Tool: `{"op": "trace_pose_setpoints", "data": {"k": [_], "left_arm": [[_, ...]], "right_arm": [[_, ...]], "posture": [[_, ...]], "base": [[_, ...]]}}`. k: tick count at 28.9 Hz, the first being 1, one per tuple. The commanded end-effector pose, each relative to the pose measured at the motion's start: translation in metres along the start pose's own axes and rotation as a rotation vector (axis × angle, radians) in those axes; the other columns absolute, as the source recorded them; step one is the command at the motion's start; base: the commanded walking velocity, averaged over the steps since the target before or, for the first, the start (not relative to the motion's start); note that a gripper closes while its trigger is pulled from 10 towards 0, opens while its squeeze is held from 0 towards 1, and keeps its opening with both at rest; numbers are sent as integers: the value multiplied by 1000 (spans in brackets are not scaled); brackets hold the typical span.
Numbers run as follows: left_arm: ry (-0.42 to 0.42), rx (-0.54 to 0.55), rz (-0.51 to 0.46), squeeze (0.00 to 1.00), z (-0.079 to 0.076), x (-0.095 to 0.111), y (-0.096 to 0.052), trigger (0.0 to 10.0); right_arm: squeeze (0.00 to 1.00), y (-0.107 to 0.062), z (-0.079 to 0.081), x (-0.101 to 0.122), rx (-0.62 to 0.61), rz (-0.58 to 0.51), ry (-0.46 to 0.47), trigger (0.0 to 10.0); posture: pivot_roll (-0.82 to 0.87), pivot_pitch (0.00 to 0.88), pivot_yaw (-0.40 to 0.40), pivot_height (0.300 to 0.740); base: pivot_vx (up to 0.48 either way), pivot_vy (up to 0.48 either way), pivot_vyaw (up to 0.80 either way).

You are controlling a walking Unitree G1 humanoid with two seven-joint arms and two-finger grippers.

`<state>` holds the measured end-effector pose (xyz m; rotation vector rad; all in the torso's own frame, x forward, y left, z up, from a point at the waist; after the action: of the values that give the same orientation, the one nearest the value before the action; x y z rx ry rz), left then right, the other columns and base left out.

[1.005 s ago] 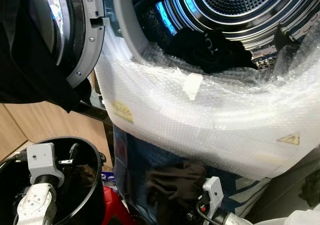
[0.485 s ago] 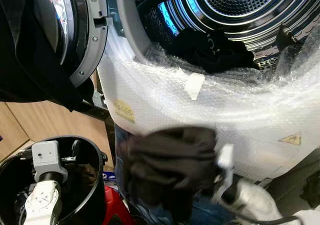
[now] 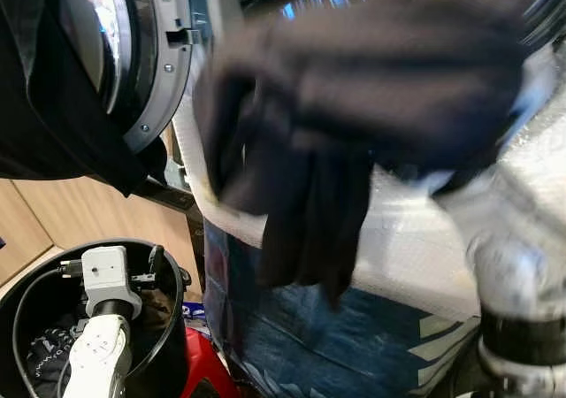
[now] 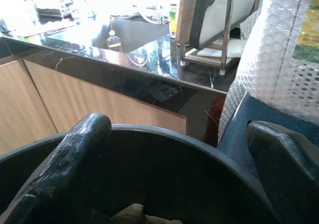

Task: Clothes washing

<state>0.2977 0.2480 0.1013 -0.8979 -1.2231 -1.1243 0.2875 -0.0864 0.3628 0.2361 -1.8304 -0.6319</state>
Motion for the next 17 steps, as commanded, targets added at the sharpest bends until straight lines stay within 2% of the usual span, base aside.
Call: {"op": "trace_pose_setpoints", "data": {"k": [1, 4, 5, 7, 10, 12, 13, 15, 17], "left_arm": [[5, -4, 2, 0, -3, -1, 2, 10000], [1, -4, 4, 0, -4, -1, 2, 10000], [-3, -6, 6, 0, -4, -1, 2, 10000], [-11, -6, 9, 0, -5, -2, 3, 10000], [-16, -5, 11, 0, -6, -2, 3, 10000], [-29, -5, 17, 0, -9, -4, 1, 10000], [-37, -7, 21, 0, -12, -5, -1, 10000], [-39, -9, 21, 0, -13, -5, -1, 10000], [-45, -11, 22, 0, -15, -5, -1, 10000]], "right_arm": [[0, 4, -11, 9, 0, -23, 0, 0], [0, 12, -18, 18, 15, -41, -9, 0], [0, 23, -33, 27, 0, -48, -23, 0], [0, 39, -60, 30, -82, 8, -76, 0], [0, 44, -66, 30, -100, 19, -84, 0], [0, 58, -76, 37, -138, 2, -80, 0], [0, 71, -85, 45, -180, -1, -87, 0], [0, 75, -88, 47, -196, 3, -93, 0], [0, 81, -101, 51, -291, 39, -117, 0]], "posture": [[-28, 11, -3, 740], [-27, 8, -2, 740], [-27, 5, -6, 740], [-26, 1, -15, 740], [-23, 1, -18, 740], [-16, 0, -18, 740], [-11, 0, -22, 740], [-10, 0, -23, 740], [-4, 0, -30, 740]], "base": [[0, 0, 0], [0, 0, 0], [0, 0, 0], [0, 0, 0], [0, 0, 0], [0, 0, 0], [0, 0, 0], [0, 0, 0], [0, 0, 0]]}}
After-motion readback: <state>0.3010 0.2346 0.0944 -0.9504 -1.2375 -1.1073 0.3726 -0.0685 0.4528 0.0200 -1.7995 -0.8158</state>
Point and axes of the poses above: a point about 5 cm out from each wrist's last joint towards the gripper, its own y axis pointing out of the wrist towards the gripper, its own x axis along the axis of the wrist's last joint, z = x × y, the point moved 2 cm from there along y, pointing out of the wrist towards the gripper, and after that the axes turned 5 degrees about y, right-handed, at the moved point
